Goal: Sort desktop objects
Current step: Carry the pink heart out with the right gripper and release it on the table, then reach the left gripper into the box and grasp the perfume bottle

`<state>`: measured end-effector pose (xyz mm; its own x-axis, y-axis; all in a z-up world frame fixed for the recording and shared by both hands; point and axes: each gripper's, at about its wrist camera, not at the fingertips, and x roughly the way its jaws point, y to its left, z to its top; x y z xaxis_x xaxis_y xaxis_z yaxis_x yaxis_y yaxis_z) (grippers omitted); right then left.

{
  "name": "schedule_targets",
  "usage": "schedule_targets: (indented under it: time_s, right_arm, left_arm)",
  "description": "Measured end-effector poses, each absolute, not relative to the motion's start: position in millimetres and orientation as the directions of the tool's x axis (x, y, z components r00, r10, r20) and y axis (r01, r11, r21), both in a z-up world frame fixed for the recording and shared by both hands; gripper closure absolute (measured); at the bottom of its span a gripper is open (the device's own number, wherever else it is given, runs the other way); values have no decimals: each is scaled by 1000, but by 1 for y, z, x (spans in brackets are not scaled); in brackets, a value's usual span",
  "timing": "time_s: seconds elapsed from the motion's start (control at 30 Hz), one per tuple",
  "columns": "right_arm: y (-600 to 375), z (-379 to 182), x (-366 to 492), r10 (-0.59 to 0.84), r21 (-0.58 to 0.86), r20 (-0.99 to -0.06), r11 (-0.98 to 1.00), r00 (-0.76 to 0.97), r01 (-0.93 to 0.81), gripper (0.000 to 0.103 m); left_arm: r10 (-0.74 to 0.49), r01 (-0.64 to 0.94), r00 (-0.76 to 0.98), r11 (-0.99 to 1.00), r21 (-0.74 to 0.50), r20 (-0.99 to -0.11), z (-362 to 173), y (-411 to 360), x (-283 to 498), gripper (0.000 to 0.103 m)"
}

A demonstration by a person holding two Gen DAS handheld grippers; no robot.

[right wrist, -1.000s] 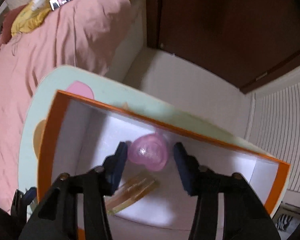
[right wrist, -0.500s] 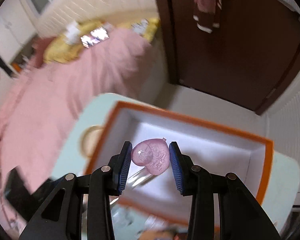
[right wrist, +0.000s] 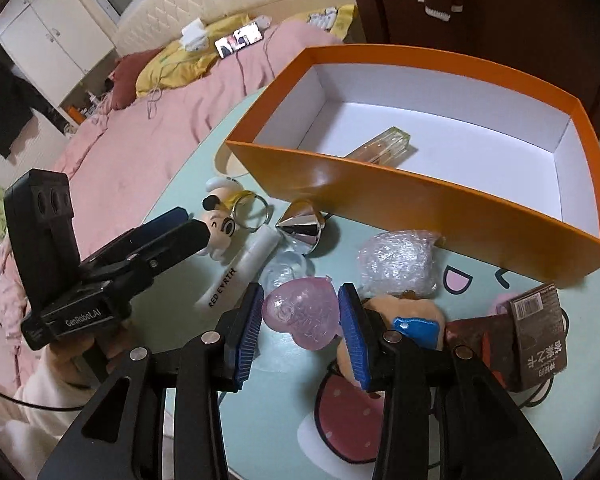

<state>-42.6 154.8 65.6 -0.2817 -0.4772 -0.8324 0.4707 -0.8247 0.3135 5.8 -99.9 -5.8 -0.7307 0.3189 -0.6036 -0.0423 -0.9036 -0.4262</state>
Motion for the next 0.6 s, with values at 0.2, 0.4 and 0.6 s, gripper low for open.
schedule_targets:
  time_s: [0.2,0.4,0.6]
  right_arm:
    - [194,83,-28,-544,346,-684,-829,-486,440,36]
    - [225,78,-3,-597,415,-592,-802,-542,429,36]
    - [237,71,-8,-630,487,-555,-775,-542,403,36]
  left_arm:
    - [298,-128,-779,-937,-325,-551,37,-90,5,15]
    - [356,-319,-693,-931,-176,-627,96,-48,-47,31]
    - [248,-403,-481,-914,-39,-841,82,18,-122,67]
